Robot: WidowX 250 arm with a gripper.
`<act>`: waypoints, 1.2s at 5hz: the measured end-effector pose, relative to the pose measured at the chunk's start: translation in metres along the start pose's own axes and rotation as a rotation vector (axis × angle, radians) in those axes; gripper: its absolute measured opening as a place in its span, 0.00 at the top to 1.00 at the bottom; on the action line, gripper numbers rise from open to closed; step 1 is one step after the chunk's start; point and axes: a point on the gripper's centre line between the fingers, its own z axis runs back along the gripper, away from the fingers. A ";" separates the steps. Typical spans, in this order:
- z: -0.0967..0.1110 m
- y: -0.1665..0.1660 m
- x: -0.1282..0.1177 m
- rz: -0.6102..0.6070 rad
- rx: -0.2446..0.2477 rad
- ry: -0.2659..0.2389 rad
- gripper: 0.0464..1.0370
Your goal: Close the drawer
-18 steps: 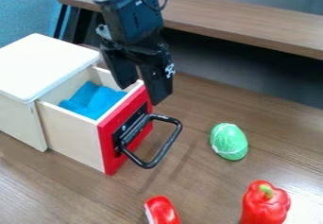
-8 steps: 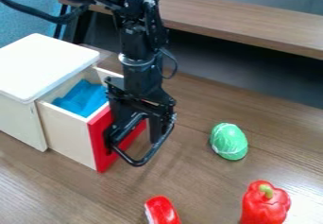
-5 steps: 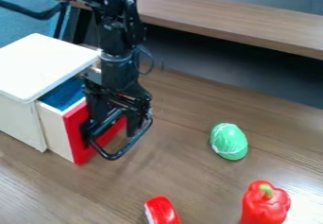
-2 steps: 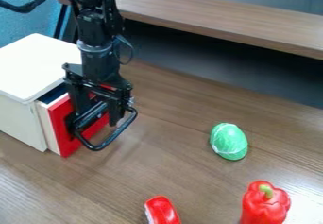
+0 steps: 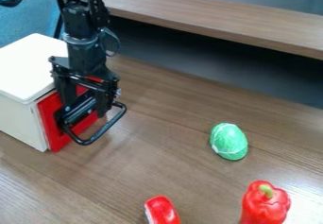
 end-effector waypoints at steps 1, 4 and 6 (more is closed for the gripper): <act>0.000 0.002 0.000 -0.002 0.008 0.001 0.04; 0.008 -0.068 -0.004 -0.203 -0.205 -0.027 0.04; 0.071 -0.122 -0.017 -0.346 -0.280 -0.126 0.04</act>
